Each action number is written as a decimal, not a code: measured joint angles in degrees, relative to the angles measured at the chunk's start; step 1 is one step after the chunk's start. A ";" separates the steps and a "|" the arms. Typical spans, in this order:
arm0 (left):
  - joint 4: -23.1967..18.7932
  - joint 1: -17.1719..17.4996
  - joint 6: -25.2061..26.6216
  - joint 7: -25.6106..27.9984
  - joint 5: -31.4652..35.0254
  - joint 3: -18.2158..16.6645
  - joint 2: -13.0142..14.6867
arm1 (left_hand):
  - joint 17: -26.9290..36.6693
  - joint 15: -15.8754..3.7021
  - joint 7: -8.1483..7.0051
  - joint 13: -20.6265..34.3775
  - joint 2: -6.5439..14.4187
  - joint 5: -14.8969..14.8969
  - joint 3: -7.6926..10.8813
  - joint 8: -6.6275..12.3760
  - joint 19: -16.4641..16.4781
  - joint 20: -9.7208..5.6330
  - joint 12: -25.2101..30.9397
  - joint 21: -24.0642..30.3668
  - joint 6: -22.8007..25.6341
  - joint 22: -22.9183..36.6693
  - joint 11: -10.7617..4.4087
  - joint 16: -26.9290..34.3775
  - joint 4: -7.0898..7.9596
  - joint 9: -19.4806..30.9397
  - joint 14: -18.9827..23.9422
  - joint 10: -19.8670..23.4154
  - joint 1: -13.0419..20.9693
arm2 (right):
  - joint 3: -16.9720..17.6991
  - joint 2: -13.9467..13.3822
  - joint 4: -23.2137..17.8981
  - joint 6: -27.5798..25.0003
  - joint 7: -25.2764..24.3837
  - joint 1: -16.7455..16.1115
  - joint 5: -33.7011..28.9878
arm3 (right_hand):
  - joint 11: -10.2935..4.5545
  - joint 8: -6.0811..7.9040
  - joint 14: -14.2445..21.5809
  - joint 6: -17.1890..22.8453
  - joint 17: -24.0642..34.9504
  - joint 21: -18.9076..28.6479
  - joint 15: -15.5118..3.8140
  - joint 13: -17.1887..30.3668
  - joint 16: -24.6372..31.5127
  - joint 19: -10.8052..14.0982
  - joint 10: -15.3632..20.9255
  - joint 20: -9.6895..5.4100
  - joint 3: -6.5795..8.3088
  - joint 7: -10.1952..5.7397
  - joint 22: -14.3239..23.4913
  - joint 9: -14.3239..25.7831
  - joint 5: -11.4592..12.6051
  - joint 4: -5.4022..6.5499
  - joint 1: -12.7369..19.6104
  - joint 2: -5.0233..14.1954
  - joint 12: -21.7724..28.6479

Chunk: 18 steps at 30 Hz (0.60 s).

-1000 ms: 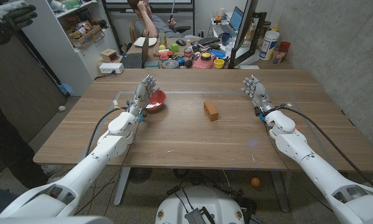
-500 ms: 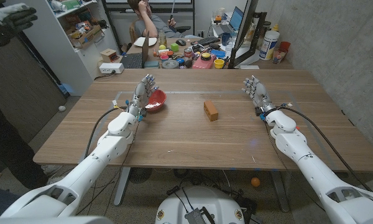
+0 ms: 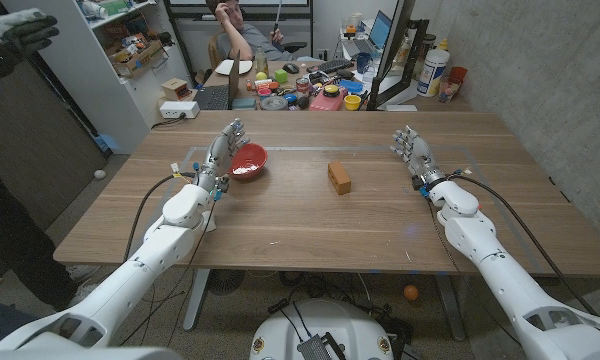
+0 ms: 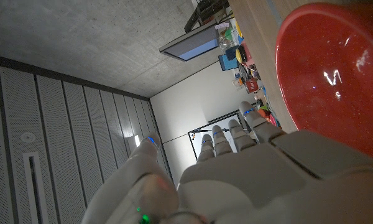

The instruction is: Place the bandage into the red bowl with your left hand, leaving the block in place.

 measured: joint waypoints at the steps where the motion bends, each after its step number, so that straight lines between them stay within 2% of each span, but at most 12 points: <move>1: -0.64 0.50 -0.13 0.00 0.32 -0.25 0.51 | 0.03 0.07 -0.11 0.00 -0.11 0.00 -0.06 0.00 -0.19 0.19 0.00 0.00 -0.11 0.00 0.00 0.00 -0.17 0.00 -0.07 0.00 0.11 | 0.09 0.06 -0.07 -0.05 0.03 -0.08 -0.08 | 0.00 0.00 0.00 0.00 0.00 0.00 0.00 0.00 0.00 0.00 0.00 0.00 0.00 0.00 0.00 0.00 0.00 0.00 0.00 0.00 0.00; 8: -4.44 3.43 -0.78 0.80 3.32 -1.99 3.71 | 0.02 0.25 -0.30 0.00 -1.08 0.49 -0.19 0.00 -0.43 1.02 0.00 -0.64 -0.73 0.00 0.37 -0.22 -1.15 0.27 -0.25 -0.64 1.08 | 0.59 0.50 -0.51 -0.22 0.17 -0.55 -0.61 | 0.00 0.00 0.00 0.00 0.00 0.00 0.00 0.00 0.00 0.00 0.00 0.00 0.00 0.00 0.00 0.00 0.00 0.00 0.00 0.00 0.00; 18: -9.52 6.98 -0.87 3.08 8.49 -4.44 7.76 | 0.02 1.73 -0.57 0.00 -2.56 0.49 -0.64 -0.68 -1.25 1.84 -0.23 -1.08 -2.55 0.15 0.25 -0.23 -2.80 0.27 -1.03 -2.19 3.01 | 0.93 1.21 -0.94 -0.14 0.24 -1.05 -1.15 | -0.01 0.00 0.00 0.00 -0.01 0.00 0.00 -0.01 0.00 0.00 -0.01 0.00 0.00 0.00 0.00 -0.01 0.00 0.00 0.00 0.00 0.00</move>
